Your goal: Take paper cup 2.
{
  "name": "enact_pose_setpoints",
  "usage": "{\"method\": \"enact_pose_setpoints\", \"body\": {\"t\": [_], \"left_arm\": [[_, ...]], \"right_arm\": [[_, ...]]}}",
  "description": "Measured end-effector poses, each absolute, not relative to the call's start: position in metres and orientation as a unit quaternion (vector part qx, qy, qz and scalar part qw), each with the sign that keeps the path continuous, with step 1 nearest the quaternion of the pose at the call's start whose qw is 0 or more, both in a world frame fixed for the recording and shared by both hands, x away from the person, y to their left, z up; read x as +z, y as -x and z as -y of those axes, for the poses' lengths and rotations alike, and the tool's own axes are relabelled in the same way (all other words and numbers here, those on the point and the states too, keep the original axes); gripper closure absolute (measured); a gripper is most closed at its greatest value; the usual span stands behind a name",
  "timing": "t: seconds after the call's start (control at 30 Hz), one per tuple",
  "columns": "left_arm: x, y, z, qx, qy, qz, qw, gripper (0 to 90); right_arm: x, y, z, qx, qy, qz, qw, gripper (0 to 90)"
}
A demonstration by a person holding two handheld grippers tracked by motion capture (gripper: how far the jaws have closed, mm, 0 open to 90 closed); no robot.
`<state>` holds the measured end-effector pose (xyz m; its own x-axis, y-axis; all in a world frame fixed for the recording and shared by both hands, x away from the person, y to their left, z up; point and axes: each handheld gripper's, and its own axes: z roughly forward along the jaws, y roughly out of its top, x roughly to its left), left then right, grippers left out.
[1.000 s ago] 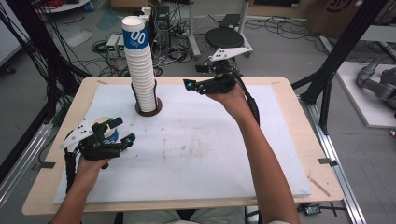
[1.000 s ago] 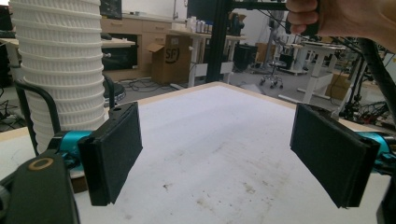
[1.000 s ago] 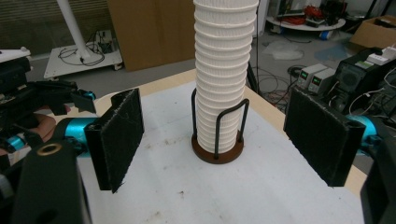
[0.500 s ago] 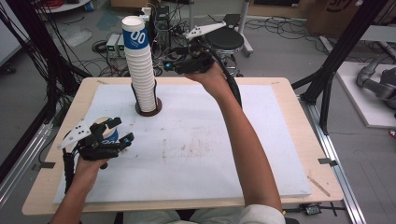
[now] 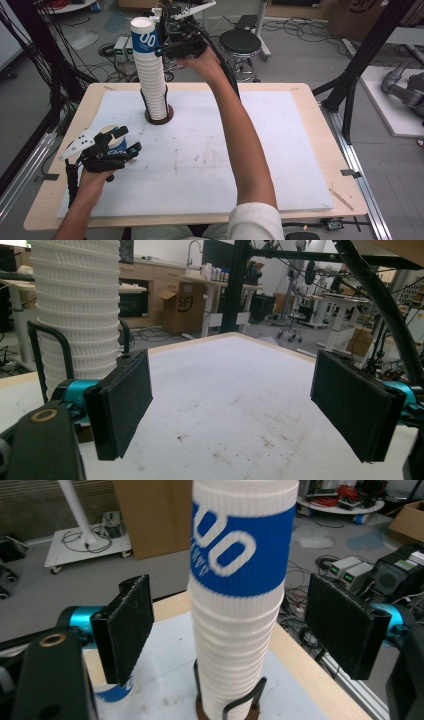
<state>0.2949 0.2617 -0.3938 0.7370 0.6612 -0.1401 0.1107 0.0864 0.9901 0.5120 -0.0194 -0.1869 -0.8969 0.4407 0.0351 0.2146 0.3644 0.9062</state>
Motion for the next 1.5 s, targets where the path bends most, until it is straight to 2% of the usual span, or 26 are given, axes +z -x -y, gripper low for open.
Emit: {"method": "enact_pose_setpoints", "body": {"t": [0.63, 0.7, 0.73, 1.1, 1.5], "left_arm": [[-0.395, -0.296, -0.266, 0.200, -0.638, -0.300, 0.681, 16.7], [-0.395, -0.296, -0.267, 0.202, -0.638, -0.301, 0.680, 16.7], [-0.396, -0.296, -0.268, 0.202, -0.638, -0.301, 0.679, 16.7], [-0.394, -0.295, -0.268, 0.200, -0.634, -0.301, 0.683, 17.2], [-0.394, -0.295, -0.268, 0.194, -0.636, -0.299, 0.685, 17.3]], "right_arm": [[-0.169, -0.539, -0.035, 0.521, -0.211, -0.817, 0.125, 20.7], [-0.167, -0.539, -0.040, 0.517, -0.208, -0.820, 0.134, 23.3], [-0.165, -0.539, -0.041, 0.516, -0.210, -0.819, 0.139, 28.4], [-0.155, -0.535, -0.037, 0.527, -0.211, -0.809, 0.150, 30.5], [-0.118, -0.519, -0.012, 0.597, -0.209, -0.755, 0.171, 30.8]]}}
